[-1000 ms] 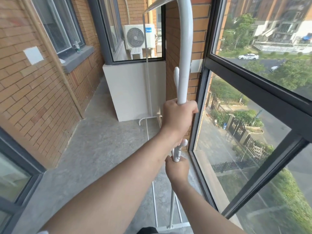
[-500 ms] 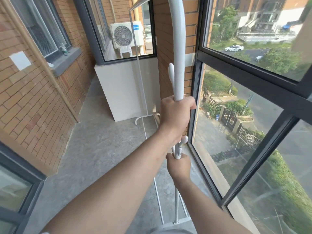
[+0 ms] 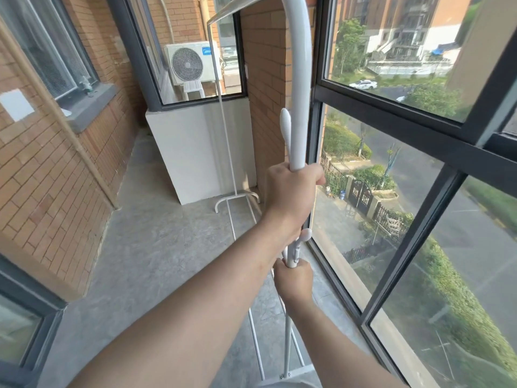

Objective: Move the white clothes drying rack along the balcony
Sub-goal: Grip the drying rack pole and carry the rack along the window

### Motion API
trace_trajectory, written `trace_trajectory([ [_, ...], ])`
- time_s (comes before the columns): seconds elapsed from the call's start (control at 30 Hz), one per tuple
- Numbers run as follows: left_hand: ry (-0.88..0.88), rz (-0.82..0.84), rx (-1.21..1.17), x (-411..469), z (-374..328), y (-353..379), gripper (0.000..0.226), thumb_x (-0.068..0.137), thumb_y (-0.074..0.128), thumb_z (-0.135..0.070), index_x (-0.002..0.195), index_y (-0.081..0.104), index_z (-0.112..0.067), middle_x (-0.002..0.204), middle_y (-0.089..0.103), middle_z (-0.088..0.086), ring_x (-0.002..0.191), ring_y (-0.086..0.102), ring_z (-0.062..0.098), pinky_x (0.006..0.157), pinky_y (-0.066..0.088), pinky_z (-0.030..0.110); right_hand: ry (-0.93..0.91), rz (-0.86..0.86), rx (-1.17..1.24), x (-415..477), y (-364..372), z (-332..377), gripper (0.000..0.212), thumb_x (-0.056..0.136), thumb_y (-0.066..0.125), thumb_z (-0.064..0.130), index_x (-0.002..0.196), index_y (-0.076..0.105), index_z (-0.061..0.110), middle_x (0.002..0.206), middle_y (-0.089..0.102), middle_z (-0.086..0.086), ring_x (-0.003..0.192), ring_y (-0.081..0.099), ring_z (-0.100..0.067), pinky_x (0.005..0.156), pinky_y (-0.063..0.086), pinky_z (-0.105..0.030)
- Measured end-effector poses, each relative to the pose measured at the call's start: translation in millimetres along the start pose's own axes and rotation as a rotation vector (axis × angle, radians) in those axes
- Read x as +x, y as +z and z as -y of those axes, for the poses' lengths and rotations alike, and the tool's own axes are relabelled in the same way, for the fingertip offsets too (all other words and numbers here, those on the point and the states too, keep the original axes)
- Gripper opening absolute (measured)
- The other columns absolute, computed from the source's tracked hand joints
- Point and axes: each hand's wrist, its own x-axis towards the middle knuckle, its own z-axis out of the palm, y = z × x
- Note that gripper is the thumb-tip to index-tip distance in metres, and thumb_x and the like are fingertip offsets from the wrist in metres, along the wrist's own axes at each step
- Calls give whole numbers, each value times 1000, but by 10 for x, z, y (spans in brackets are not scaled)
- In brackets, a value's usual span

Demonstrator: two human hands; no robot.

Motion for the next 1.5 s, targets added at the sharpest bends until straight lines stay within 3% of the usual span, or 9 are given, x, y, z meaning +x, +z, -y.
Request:
trace_trajectory([
  [0.43, 3, 8, -25, -505, -68, -145, 34, 57, 63, -15, 34, 39, -22, 44, 25, -4, 45, 20, 20, 51, 19, 30, -3, 2, 14, -508, -81, -110, 38, 73, 56, 11, 55, 25, 20, 52, 29, 0, 54, 25, -20, 51, 23, -33],
  [0.63, -6, -2, -22, -758, -74, 8, 34, 58, 64, -15, 34, 41, -21, 42, 28, -6, 43, 21, 20, 50, 20, 29, -21, 26, -13, -653, -347, -174, 40, 79, 56, 7, 56, 26, 19, 47, 28, 5, 44, 23, -13, 40, 21, -23],
  [0.83, -10, -38, -27, -1041, -156, 225, 31, 57, 64, -14, 37, 41, -22, 46, 28, -4, 45, 21, 20, 50, 19, 29, -3, 53, -34, -816, -672, -188, 39, 79, 55, 7, 57, 25, 18, 46, 26, 7, 43, 21, -12, 40, 20, -22],
  [1.0, -8, -71, -24, -1339, -199, 360, 23, 58, 63, -13, 51, 42, -19, 49, 26, -3, 47, 20, 19, 50, 19, 27, -9, 67, -33, -1016, -897, -240, 36, 76, 53, 8, 56, 24, 18, 50, 26, 3, 50, 23, -18, 49, 23, -31],
  [1.5, 26, -139, -32, -2295, -200, 722, 34, 57, 62, -13, 45, 32, -23, 46, 23, -4, 48, 16, 19, 51, 15, 32, -51, 101, -28, -1676, -1564, -557, 37, 77, 55, 9, 54, 26, 17, 55, 31, -2, 53, 28, -20, 51, 27, -33],
])
